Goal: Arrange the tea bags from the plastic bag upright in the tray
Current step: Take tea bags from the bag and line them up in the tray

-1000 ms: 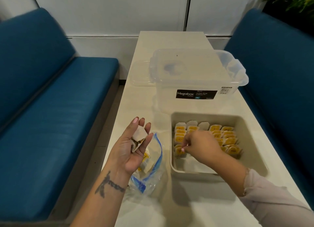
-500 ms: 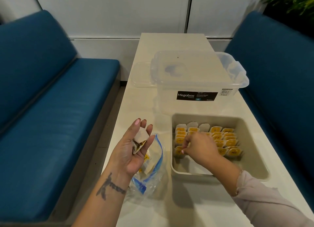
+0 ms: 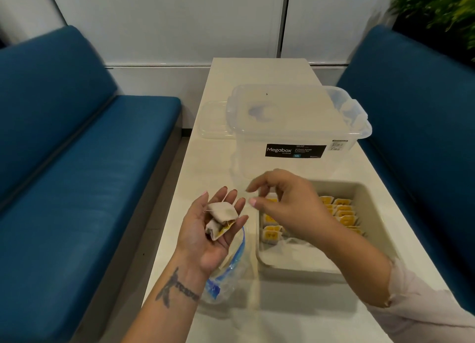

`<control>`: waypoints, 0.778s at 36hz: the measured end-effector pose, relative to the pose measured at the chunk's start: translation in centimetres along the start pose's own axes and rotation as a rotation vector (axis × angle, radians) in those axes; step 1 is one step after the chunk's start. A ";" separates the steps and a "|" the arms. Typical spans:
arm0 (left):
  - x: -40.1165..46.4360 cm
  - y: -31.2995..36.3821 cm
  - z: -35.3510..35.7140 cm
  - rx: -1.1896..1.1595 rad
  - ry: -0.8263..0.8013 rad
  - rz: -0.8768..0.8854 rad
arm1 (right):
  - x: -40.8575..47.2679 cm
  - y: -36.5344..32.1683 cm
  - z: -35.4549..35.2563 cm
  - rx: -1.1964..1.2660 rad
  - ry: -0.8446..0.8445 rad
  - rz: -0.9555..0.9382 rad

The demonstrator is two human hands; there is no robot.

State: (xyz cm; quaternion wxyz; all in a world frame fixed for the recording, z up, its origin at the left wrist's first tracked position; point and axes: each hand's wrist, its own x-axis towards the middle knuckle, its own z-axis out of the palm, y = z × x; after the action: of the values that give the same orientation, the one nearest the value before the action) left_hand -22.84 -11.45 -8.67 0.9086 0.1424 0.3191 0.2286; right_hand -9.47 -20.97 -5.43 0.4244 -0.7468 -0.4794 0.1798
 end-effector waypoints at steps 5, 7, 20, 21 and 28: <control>0.0 -0.4 0.2 0.046 -0.053 -0.029 | 0.0 -1.7 0.4 -0.309 -0.211 -0.195; 0.0 -0.3 0.1 0.049 -0.079 -0.052 | 0.3 -1.7 0.4 -0.374 -0.231 -0.211; -0.8 -0.5 0.1 0.077 -0.155 -0.155 | 1.3 -1.0 -0.5 -0.357 -0.264 -0.269; -0.9 -0.6 0.2 0.082 -0.147 -0.161 | 1.3 -1.1 -0.5 -0.333 -0.255 -0.238; -1.1 -0.7 0.3 0.119 -0.087 -0.145 | 1.7 -0.8 -0.5 -0.058 -0.188 0.035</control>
State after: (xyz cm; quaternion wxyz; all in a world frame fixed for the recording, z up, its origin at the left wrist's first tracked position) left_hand -23.17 -12.61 -8.17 0.9258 0.1825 0.3016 0.1366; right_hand -8.80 -19.60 -4.27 0.3525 -0.7469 -0.5091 0.2424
